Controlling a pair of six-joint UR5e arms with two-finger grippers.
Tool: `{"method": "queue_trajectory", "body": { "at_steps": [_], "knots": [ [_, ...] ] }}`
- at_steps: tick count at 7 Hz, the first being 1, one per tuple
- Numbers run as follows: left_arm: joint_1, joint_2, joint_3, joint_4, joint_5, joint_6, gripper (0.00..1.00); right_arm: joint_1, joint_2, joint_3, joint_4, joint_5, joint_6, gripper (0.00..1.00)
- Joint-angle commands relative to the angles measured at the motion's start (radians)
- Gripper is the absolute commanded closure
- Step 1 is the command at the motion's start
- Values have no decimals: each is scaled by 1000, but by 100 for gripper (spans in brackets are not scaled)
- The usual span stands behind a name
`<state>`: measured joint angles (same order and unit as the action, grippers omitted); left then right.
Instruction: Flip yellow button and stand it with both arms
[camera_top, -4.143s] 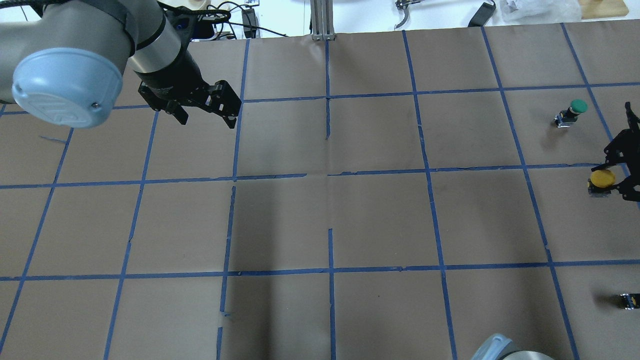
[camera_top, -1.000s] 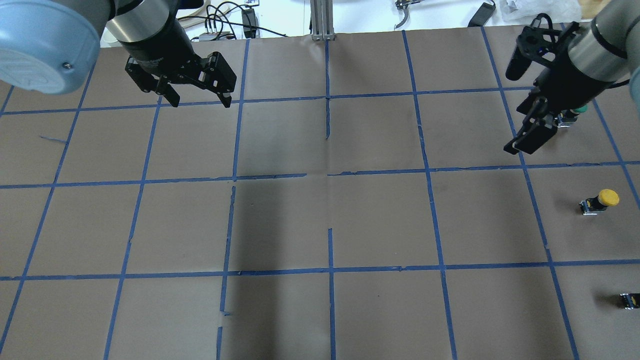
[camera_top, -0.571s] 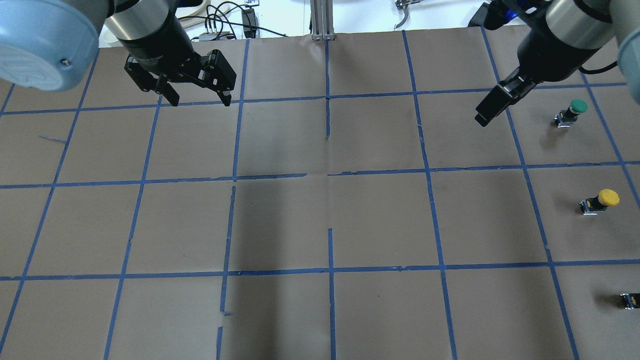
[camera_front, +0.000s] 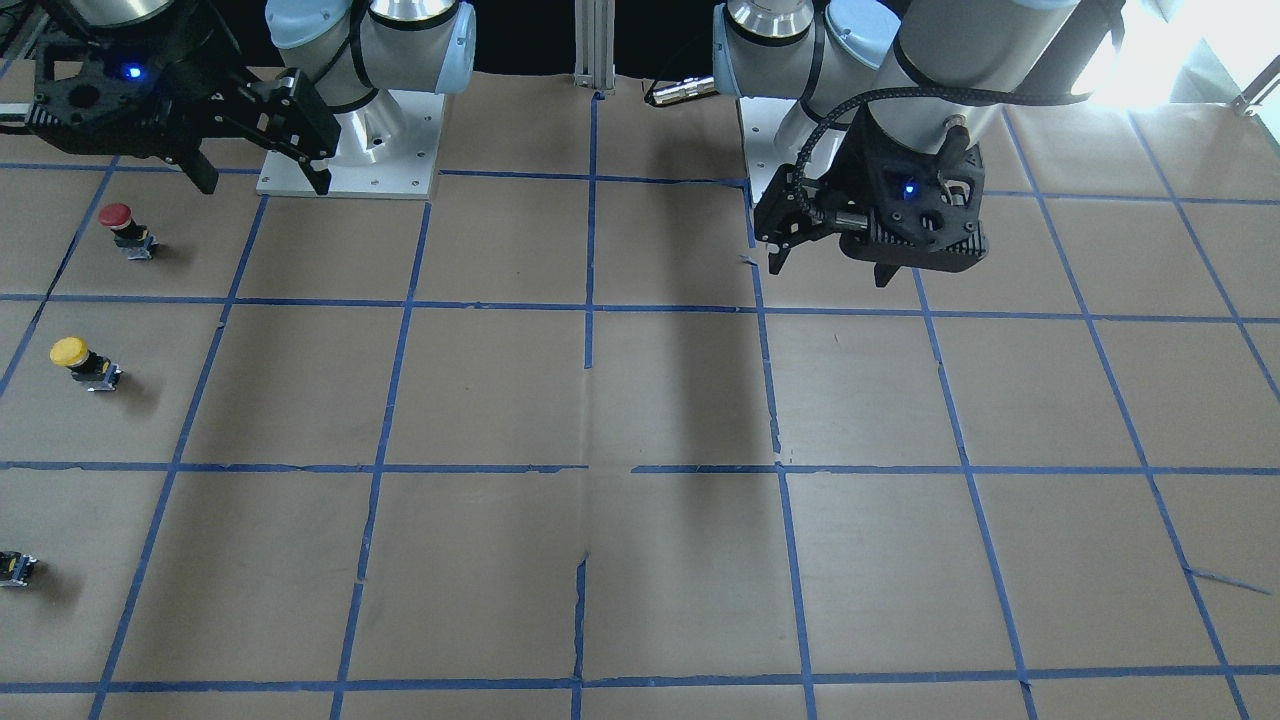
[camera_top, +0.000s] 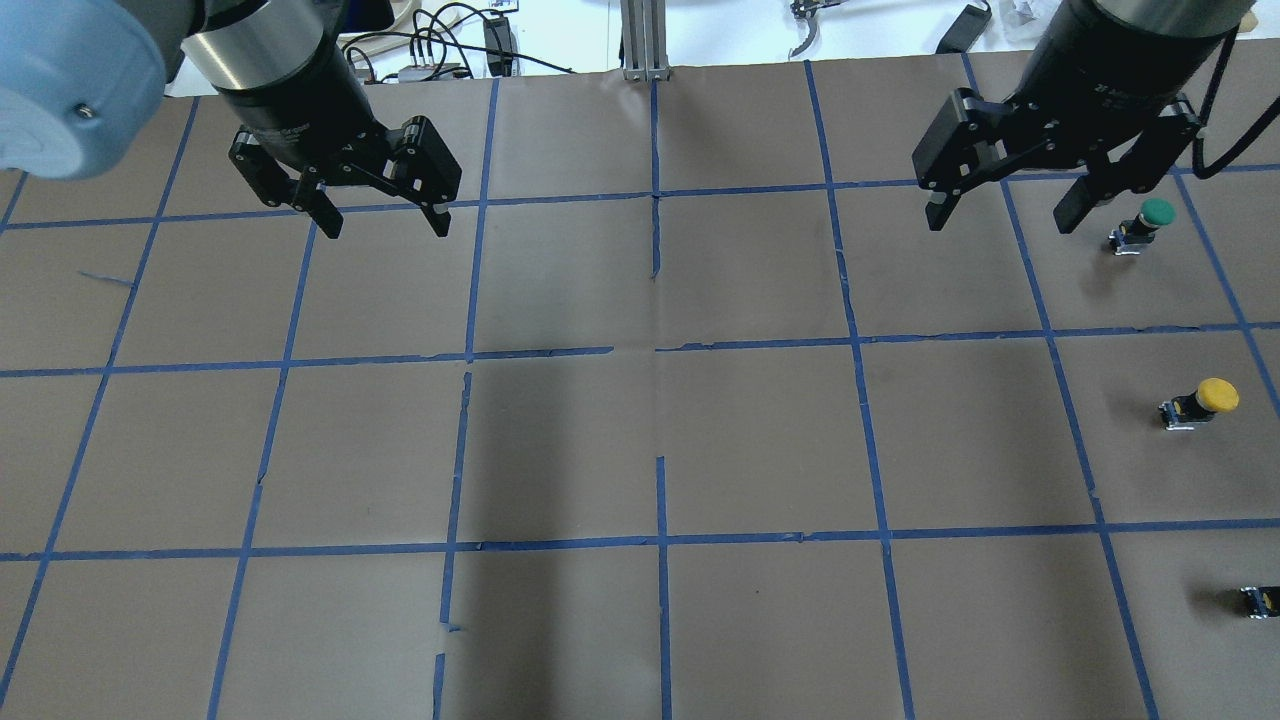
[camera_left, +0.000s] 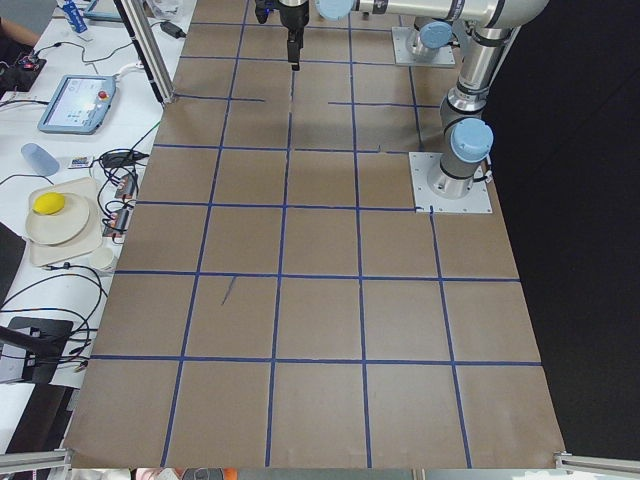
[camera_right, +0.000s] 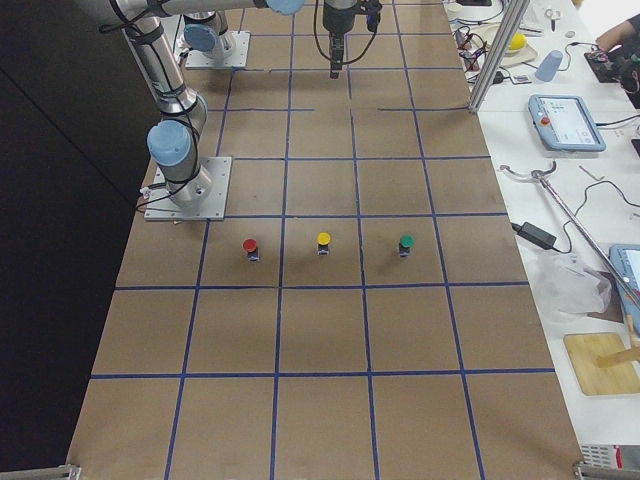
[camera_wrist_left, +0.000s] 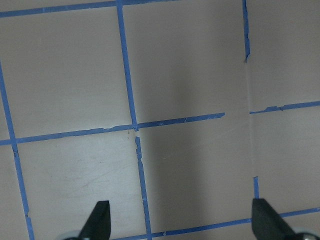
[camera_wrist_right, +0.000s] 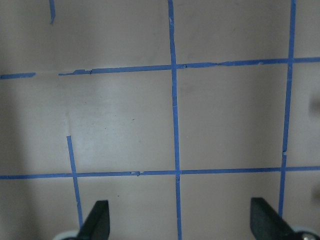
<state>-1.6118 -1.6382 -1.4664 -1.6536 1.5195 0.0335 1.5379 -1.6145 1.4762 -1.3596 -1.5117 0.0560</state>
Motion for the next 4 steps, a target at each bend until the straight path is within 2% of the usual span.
{"method": "queue_trajectory", "body": {
  "at_steps": [1,4],
  "knots": [
    [3,24,-3,-25,39,-3,0,53,16,4,-7,-4,143,0],
    [3,24,-2,-14,57,0,0,74,16,4,-10,-13,143,0]
  ]
}}
